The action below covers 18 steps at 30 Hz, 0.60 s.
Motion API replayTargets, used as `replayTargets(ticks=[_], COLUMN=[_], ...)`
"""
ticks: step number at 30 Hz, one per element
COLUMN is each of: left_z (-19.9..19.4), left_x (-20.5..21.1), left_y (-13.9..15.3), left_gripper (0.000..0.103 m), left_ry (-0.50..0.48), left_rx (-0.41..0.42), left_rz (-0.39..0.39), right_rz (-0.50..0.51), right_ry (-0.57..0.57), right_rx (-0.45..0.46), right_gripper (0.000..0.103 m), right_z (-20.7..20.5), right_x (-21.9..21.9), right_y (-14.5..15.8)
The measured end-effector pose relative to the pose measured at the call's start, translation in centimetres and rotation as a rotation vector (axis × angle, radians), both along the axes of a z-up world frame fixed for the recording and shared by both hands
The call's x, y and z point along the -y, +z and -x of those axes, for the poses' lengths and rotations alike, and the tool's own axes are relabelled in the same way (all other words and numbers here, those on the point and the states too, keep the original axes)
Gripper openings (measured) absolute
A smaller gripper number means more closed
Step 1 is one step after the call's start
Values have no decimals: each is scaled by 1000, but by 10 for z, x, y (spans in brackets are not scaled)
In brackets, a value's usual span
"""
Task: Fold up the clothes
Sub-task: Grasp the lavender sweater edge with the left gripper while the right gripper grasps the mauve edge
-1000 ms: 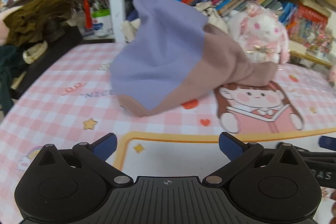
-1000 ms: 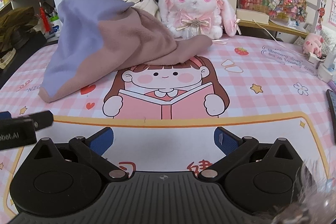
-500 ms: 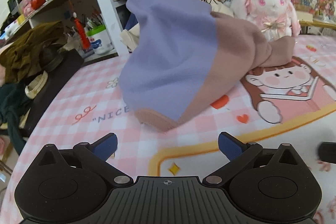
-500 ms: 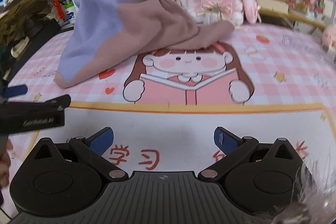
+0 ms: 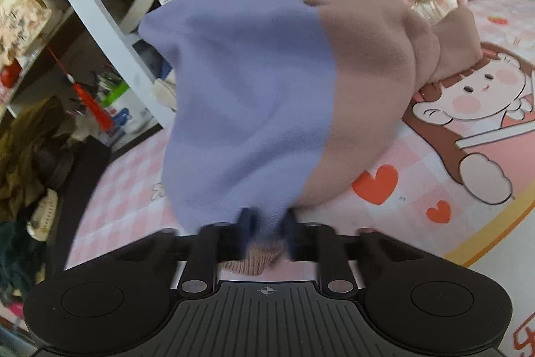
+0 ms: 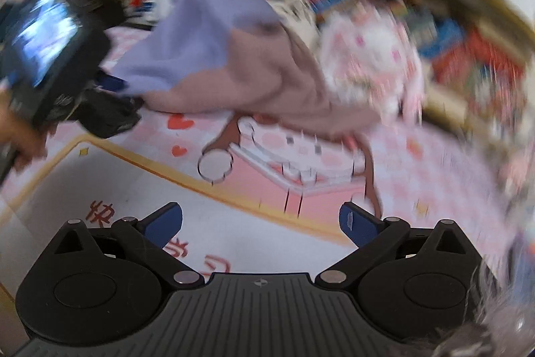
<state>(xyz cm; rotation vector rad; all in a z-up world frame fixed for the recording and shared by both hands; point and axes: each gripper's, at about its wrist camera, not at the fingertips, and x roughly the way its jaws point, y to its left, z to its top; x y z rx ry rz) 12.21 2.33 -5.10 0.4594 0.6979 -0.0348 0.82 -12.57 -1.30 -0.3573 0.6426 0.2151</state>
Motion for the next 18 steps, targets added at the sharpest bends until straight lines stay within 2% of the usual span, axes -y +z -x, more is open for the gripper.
replayTargets(ticks=[2, 7, 16, 18], left_z=[2, 50, 129, 147], left_x=[-6, -9, -2, 0], left_y=[12, 71, 101, 108], left_gripper=[4, 4, 3, 5], left_ry=[-3, -100, -248, -281], left_rx=[-5, 77, 49, 42], left_rz=[78, 342, 534, 577], right_rz=[79, 243, 432, 459], right_ry=[69, 204, 455, 516], right_rx=[51, 165, 318, 339], right_gripper=[102, 102, 102, 97], right_z=[1, 0, 9, 9], right_x=[-7, -20, -54, -59], right_y=[2, 3, -14, -18])
